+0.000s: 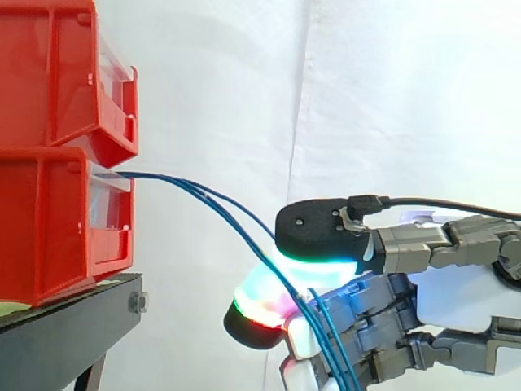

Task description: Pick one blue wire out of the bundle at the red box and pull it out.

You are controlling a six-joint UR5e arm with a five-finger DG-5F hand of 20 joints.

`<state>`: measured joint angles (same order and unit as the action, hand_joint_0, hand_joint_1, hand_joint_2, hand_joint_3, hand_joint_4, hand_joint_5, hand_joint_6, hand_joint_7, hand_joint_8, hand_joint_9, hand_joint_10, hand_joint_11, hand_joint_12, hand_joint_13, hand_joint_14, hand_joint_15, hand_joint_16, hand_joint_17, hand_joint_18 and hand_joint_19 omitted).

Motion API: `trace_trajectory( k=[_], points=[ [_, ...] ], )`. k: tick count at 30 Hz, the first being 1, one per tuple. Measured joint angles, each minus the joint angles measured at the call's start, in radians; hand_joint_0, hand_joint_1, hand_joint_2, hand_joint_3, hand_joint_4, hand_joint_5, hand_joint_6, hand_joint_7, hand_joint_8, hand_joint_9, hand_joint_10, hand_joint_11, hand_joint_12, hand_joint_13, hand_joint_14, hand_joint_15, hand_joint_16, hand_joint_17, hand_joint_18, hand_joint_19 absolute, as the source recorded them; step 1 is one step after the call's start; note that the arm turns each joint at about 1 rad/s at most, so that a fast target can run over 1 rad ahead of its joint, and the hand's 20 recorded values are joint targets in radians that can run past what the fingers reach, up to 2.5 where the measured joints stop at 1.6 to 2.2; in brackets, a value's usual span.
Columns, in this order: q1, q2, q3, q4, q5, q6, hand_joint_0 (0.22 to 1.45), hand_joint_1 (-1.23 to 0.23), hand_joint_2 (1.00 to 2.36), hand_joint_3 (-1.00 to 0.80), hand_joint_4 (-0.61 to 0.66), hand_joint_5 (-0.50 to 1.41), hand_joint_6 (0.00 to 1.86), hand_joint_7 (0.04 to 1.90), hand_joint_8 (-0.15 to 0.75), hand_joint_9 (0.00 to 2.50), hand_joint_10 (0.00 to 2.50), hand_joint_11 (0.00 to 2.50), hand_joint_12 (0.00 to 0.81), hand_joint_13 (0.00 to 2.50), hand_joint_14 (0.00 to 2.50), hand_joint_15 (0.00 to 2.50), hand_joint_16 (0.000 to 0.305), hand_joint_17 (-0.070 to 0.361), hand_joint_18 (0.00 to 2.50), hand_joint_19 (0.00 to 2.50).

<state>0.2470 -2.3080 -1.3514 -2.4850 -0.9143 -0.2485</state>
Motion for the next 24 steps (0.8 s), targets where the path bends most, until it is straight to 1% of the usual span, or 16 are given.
trace_trajectory(
  k=[3,4,5,8,10,12,13,14,15,16,17,19,21,22,24],
  points=[
    [0.000,0.000,0.000,0.000,0.000,0.000,0.78,-0.74,1.02,-0.11,0.33,-0.18,0.80,0.88,0.360,0.99,0.02,0.61,0.448,1.04,0.02,0.50,0.058,0.130,0.81,0.63],
    [0.000,0.000,0.000,0.000,0.000,0.000,0.80,-0.72,1.02,-0.14,0.33,-0.16,0.74,0.99,0.367,1.03,0.02,0.61,0.446,1.06,0.02,0.51,0.058,0.130,0.81,0.65],
    [0.000,0.000,0.000,-0.001,0.000,0.000,0.82,-0.70,1.02,-0.16,0.35,-0.15,0.72,1.04,0.369,1.06,0.02,0.61,0.443,1.06,0.02,0.52,0.057,0.129,0.79,0.67],
    [0.000,0.000,0.000,-0.002,0.000,0.000,0.84,-0.68,1.02,-0.20,0.38,-0.13,0.68,1.11,0.372,1.09,0.02,0.60,0.442,1.06,0.02,0.52,0.057,0.128,0.77,0.69],
    [-0.001,0.001,0.000,-0.002,0.000,0.000,0.85,-0.68,1.02,-0.22,0.39,-0.12,0.66,1.17,0.377,1.09,0.02,0.61,0.443,1.07,0.02,0.52,0.057,0.127,0.77,0.70],
    [-0.001,0.001,0.000,-0.002,-0.001,0.000,0.84,-0.69,1.02,-0.21,0.40,-0.11,0.66,1.17,0.374,1.10,0.02,0.60,0.446,1.07,0.02,0.52,0.057,0.127,0.78,0.69],
    [-0.001,0.001,0.000,-0.001,-0.001,0.000,0.80,-0.72,1.02,-0.19,0.39,-0.12,0.65,1.19,0.378,1.07,0.02,0.60,0.449,1.07,0.02,0.51,0.057,0.128,0.82,0.64],
    [-0.001,0.001,0.000,-0.001,-0.001,0.000,0.78,-0.73,1.02,-0.16,0.37,-0.14,0.69,1.11,0.366,1.01,0.02,0.59,0.447,1.06,0.02,0.50,0.058,0.130,0.82,0.62],
    [-0.001,0.001,0.000,-0.002,-0.001,0.000,0.78,-0.73,1.02,-0.16,0.37,-0.14,0.70,1.09,0.370,1.00,0.02,0.59,0.443,1.05,0.02,0.50,0.058,0.130,0.82,0.62],
    [-0.002,0.001,0.000,-0.002,-0.001,0.000,0.77,-0.73,1.02,-0.15,0.36,-0.16,0.75,0.99,0.364,0.96,0.02,0.59,0.445,1.04,0.02,0.49,0.058,0.130,0.83,0.61],
    [-0.002,0.001,0.000,-0.002,-0.001,0.000,0.75,-0.78,1.02,-0.17,0.35,-0.19,0.79,0.92,0.357,0.90,0.02,0.59,0.448,1.04,0.02,0.49,0.058,0.131,0.85,0.58],
    [-0.003,0.001,0.000,-0.001,-0.002,0.000,0.73,-0.81,1.02,-0.20,0.33,-0.20,0.82,0.96,0.363,0.87,0.02,0.60,0.449,1.03,0.02,0.49,0.059,0.132,0.85,0.56],
    [-0.003,0.001,0.000,-0.001,-0.002,0.000,0.72,-0.84,1.02,-0.25,0.34,-0.21,0.86,0.91,0.361,0.86,0.02,0.61,0.447,1.02,0.02,0.48,0.059,0.132,0.86,0.56],
    [-0.003,0.001,0.000,0.000,-0.002,0.000,0.71,-0.85,1.02,-0.29,0.35,-0.21,0.88,0.91,0.366,0.87,0.02,0.63,0.450,1.02,0.02,0.49,0.059,0.132,0.86,0.55],
    [-0.003,0.001,0.000,0.000,-0.002,0.001,0.70,-0.86,1.01,-0.33,0.35,-0.21,0.88,0.90,0.366,0.87,0.02,0.62,0.451,1.02,0.02,0.48,0.059,0.132,0.86,0.55]
  ],
)
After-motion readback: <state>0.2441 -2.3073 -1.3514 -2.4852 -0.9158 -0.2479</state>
